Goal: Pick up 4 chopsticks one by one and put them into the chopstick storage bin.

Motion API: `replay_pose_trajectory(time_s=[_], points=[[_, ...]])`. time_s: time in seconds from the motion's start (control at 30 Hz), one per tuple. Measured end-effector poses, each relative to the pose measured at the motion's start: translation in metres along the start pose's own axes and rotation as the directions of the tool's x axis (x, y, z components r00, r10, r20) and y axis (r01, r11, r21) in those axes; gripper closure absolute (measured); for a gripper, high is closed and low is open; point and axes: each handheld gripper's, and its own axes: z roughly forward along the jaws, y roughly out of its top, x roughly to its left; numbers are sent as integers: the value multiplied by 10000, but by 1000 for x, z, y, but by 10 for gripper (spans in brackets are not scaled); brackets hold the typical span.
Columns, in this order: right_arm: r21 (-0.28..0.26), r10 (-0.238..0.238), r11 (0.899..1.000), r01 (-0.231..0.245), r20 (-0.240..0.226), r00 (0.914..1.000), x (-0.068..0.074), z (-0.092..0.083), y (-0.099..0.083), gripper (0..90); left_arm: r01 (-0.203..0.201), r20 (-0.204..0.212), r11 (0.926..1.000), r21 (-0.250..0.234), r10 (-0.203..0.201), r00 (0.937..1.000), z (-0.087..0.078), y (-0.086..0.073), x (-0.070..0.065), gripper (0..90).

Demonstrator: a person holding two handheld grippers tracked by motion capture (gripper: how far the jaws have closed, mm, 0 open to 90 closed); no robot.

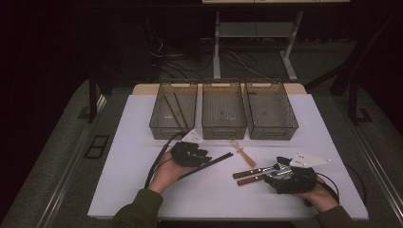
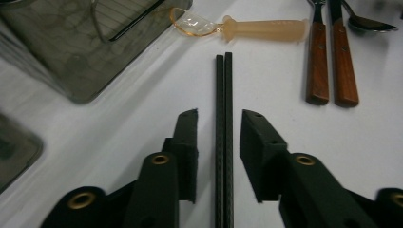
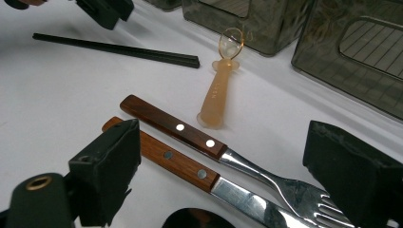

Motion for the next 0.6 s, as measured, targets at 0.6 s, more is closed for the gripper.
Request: replay_pose_trajectory(time_s=[0.6], points=[[-36, -13, 10000, 13, -10, 10000, -1, -1, 0, 125, -111, 201, 9986, 520, 101, 9997, 13, -6, 1, 829]])
